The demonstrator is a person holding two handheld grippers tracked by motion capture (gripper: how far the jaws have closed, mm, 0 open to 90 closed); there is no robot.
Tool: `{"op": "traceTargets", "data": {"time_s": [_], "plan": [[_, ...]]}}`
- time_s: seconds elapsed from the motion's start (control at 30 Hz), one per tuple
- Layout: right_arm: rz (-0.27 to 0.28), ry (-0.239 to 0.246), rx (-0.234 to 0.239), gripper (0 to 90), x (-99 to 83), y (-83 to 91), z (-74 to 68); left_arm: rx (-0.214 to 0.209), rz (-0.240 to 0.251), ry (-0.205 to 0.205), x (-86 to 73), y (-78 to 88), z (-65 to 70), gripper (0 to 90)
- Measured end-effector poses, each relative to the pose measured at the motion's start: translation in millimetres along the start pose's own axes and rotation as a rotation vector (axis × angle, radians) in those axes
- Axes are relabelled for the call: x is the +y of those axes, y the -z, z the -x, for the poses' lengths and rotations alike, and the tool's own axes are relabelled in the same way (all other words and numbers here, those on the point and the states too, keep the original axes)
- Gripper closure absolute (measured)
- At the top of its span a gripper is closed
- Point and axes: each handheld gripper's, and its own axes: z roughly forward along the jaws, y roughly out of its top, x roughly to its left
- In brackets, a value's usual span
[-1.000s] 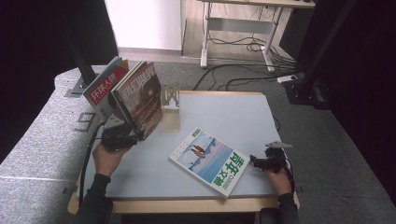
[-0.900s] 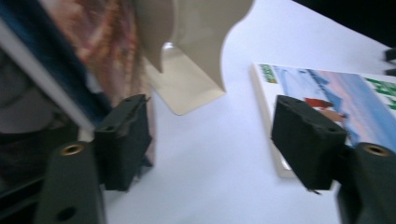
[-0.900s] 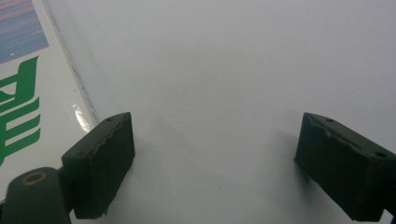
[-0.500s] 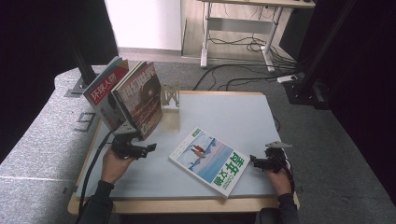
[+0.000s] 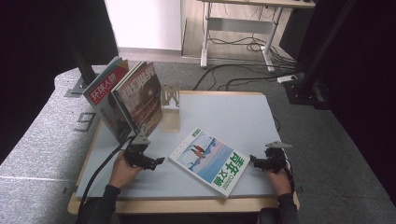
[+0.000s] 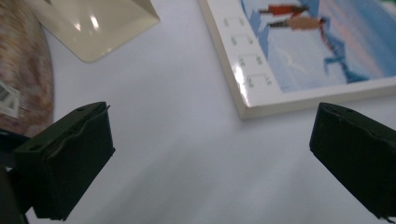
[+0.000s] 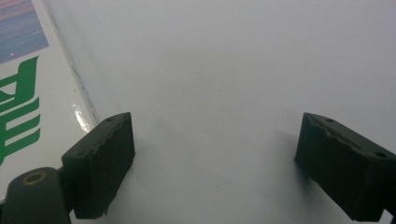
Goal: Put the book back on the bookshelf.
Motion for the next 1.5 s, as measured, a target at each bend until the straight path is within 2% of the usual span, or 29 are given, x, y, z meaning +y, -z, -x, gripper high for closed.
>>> {"op": "traceTargets", "data": {"time_s": [0.23,0.3,0.4,0.43,0.6,1.33,1.43,1.5], "plan": [[0.000,0.000,0.000,10.9,0.0,0.0,0.1,-0.014,-0.042,-0.015,-6.6,-10.9,1.4,0.0],[0.000,0.000,0.000,10.9,0.0,0.0,0.1,-0.014,-0.073,-0.020,-11.1,-16.5,0.1,0.0],[0.000,0.000,0.000,10.9,-0.1,0.0,0.1,-0.017,-0.093,-0.016,-14.6,-20.4,-1.8,0.0],[0.000,0.000,0.000,10.9,0.0,0.0,0.1,-0.023,-0.115,-0.011,-18.0,-24.1,-3.7,0.0],[0.001,0.000,0.000,10.9,-0.1,0.0,0.0,0.012,-0.107,-0.044,-21.4,-26.2,0.4,0.0],[-0.001,0.000,0.003,11.0,0.3,0.3,0.3,0.015,-0.106,-0.042,-21.5,-26.2,0.6,0.0],[-0.005,0.004,0.009,11.0,0.3,2.2,0.9,0.022,-0.112,-0.032,-19.8,-25.9,1.9,0.0],[0.009,0.001,0.009,11.0,1.0,5.8,1.3,0.023,-0.109,-0.051,-16.8,-24.5,3.6,4.6]]}}
